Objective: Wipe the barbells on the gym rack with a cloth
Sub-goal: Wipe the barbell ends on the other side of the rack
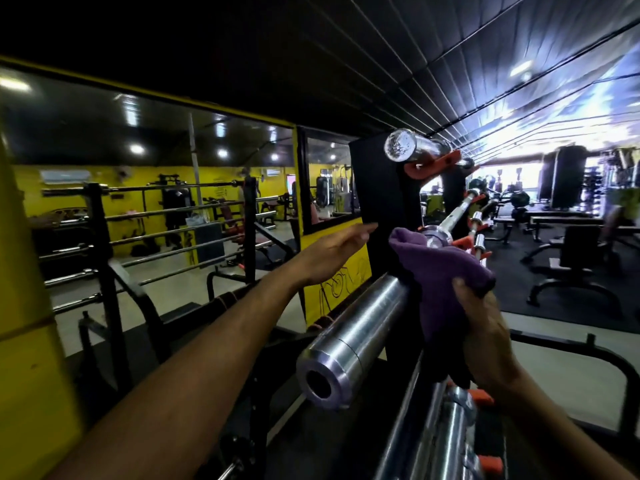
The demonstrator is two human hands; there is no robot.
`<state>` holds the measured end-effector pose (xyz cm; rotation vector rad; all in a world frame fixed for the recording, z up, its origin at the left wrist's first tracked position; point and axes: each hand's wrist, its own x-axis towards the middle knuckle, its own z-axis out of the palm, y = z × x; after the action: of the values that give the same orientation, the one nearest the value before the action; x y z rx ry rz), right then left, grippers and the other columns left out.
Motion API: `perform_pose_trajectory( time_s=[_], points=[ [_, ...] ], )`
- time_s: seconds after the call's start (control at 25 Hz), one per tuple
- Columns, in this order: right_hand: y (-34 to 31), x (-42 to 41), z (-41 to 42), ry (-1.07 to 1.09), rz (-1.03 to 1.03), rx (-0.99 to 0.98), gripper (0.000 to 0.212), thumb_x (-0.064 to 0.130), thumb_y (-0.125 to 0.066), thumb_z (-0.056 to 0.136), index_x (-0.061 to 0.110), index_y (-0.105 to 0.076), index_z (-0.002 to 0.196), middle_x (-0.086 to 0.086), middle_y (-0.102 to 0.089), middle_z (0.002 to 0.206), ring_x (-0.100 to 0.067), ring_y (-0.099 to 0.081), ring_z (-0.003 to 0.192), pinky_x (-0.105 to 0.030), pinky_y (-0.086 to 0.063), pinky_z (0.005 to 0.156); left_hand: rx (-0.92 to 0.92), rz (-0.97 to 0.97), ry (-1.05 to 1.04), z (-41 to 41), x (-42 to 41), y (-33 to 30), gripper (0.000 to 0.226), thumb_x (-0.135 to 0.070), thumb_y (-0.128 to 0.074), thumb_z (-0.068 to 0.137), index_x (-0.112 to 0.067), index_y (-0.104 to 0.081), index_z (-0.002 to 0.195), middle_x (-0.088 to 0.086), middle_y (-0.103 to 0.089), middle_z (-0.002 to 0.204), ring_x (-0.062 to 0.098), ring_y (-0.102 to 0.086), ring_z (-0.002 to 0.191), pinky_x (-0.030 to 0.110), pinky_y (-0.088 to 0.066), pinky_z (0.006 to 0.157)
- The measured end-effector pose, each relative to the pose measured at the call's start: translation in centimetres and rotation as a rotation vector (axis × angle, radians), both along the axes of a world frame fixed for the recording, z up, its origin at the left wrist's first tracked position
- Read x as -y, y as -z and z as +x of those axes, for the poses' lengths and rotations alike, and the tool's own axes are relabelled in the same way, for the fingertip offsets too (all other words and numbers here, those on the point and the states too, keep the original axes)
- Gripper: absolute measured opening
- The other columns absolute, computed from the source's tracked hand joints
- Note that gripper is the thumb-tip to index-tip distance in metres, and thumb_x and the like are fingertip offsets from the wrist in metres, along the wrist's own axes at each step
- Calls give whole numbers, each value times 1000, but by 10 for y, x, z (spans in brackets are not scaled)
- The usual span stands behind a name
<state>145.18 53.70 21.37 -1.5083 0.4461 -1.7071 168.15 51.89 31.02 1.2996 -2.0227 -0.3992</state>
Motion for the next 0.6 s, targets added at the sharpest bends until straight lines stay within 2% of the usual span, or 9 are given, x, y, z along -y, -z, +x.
perform_pose_trajectory(
  time_s=[0.08, 0.16, 0.2, 0.28, 0.32, 0.4, 0.52, 0.56, 0.6],
  points=[
    [-3, -14, -7, -15, 11, 42, 31, 30, -49, 101, 13, -60, 125, -11, -70, 108, -24, -66, 93, -36, -57, 78, 6, -77, 89, -5, 22, -3, 41, -33, -39, 109, -25, -48, 148, -12, -47, 148, -7, -40, 130, 8, -33, 108],
    [-17, -34, -6, -13, -3, 75, 28, 28, -44, 98, 14, -61, 115, -3, -74, 92, -15, -68, 77, -27, -58, 64, 35, -121, 208, -13, 38, -6, 40, -28, -40, 109, -17, -51, 146, -6, -52, 146, -6, -43, 128, 6, -31, 107],
    [-25, -41, -2, -1, -20, 60, 28, 26, -42, 96, 15, -62, 112, 1, -75, 87, -12, -68, 73, -24, -57, 62, 62, -111, 290, -17, 47, -6, 40, -27, -42, 108, -10, -54, 141, 2, -57, 142, -5, -47, 125, 13, -33, 111],
    [-39, -49, 14, 20, -56, -37, 30, 18, -40, 96, 15, -67, 109, 3, -76, 94, -9, -70, 82, -21, -56, 70, 84, -66, 453, -24, 62, 1, 38, -23, -45, 100, 6, -62, 118, 16, -66, 113, -15, -53, 103, 24, -40, 109],
    [-43, -53, 24, 11, -74, -91, 32, 14, -41, 99, 14, -70, 110, -3, -75, 105, -13, -70, 95, -22, -55, 79, 67, -46, 505, -26, 67, 7, 36, -23, -47, 95, 6, -62, 110, 12, -64, 102, -20, -53, 89, 18, -42, 99],
    [-46, -57, 37, 31, -69, -153, 34, 8, -41, 100, 11, -73, 111, -13, -71, 115, -21, -67, 106, -25, -52, 88, 5, -36, 490, -30, 66, 17, 48, -31, -50, 86, 11, -60, 107, 11, -58, 101, -19, -53, 77, 12, -40, 84],
    [-55, -79, 53, 68, -59, -189, 55, -4, -37, 93, 27, -82, 82, 6, -76, 83, -4, -70, 79, -16, -53, 71, -16, -25, 567, -42, 57, 20, 11, -7, -54, 89, 2, -61, 92, 7, -56, 83, -19, -56, 67, 3, -40, 72],
    [-58, -92, 57, 56, -73, -205, 59, -6, -36, 91, 30, -81, 77, 11, -74, 77, 0, -69, 73, -13, -52, 66, -29, -31, 585, -45, 50, 13, 12, -9, -58, 89, -3, -62, 80, 6, -54, 75, -12, -57, 63, 6, -42, 69],
    [-60, -108, 61, 40, -119, -248, 57, -3, -37, 88, 32, -81, 78, 14, -73, 77, 1, -68, 72, -13, -52, 66, 36, -134, 544, -43, 50, 8, 20, -20, -61, 88, -2, -63, 79, 10, -56, 78, -7, -58, 67, 15, -45, 74]
  ],
)
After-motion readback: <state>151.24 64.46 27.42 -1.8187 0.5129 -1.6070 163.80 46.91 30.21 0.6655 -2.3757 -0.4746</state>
